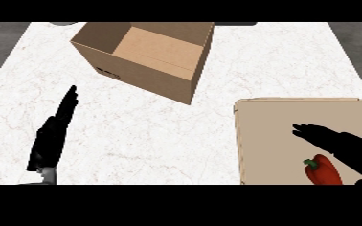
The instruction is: Pick the bell pepper from the tray and place it in the cardboard box
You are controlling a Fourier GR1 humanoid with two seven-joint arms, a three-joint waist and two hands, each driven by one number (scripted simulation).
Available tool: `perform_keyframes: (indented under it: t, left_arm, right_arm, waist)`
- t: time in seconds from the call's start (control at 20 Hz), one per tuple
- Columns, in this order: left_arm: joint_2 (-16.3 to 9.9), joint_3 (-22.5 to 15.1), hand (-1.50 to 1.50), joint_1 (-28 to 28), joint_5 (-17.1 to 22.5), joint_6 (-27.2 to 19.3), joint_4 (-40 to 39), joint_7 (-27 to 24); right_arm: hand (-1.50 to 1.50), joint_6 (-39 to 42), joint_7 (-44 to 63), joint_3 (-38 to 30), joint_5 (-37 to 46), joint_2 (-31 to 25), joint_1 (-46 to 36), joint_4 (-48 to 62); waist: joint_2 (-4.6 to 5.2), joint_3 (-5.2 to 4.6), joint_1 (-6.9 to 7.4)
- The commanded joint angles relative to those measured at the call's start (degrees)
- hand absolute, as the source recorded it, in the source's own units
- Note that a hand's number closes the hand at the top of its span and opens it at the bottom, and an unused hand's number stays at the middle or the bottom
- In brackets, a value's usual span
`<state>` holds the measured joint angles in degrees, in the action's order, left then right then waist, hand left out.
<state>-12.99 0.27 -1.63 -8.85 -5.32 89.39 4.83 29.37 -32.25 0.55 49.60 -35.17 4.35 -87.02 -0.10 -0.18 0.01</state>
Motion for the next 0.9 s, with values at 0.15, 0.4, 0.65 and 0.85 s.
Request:
perform_keyframes:
  t: [0.15, 0.4, 0.65, 0.85]
  left_arm:
    - [1.41, 0.93, 0.00, 1.93, -1.17, 0.26, -1.65, 0.33]
    - [0.52, 2.82, 0.00, 3.80, -0.10, 2.10, -4.59, -0.91]
    - [0.33, 3.00, 0.00, 4.17, -1.17, 1.49, -4.09, -0.80]
    - [3.05, 1.40, 0.00, 2.86, -1.80, 0.45, -3.14, -0.73]
  right_arm:
    - [-1.50, -4.44, -2.81, 2.17, 5.92, 1.92, 1.39, 4.52]
    - [1.50, 1.06, 1.21, 2.98, 4.11, 4.22, -0.33, 1.77]
    - [1.50, -13.77, -6.18, -1.83, 5.24, 3.15, -0.01, 5.06]
    - [1.50, -14.57, -5.96, -2.41, 5.26, 4.84, 0.61, 1.44]
  waist:
    - [0.09, 0.19, -0.04]
    - [0.12, 0.16, -0.21]
    - [0.15, 0.22, -0.43]
    - [0.05, 0.18, -0.34]
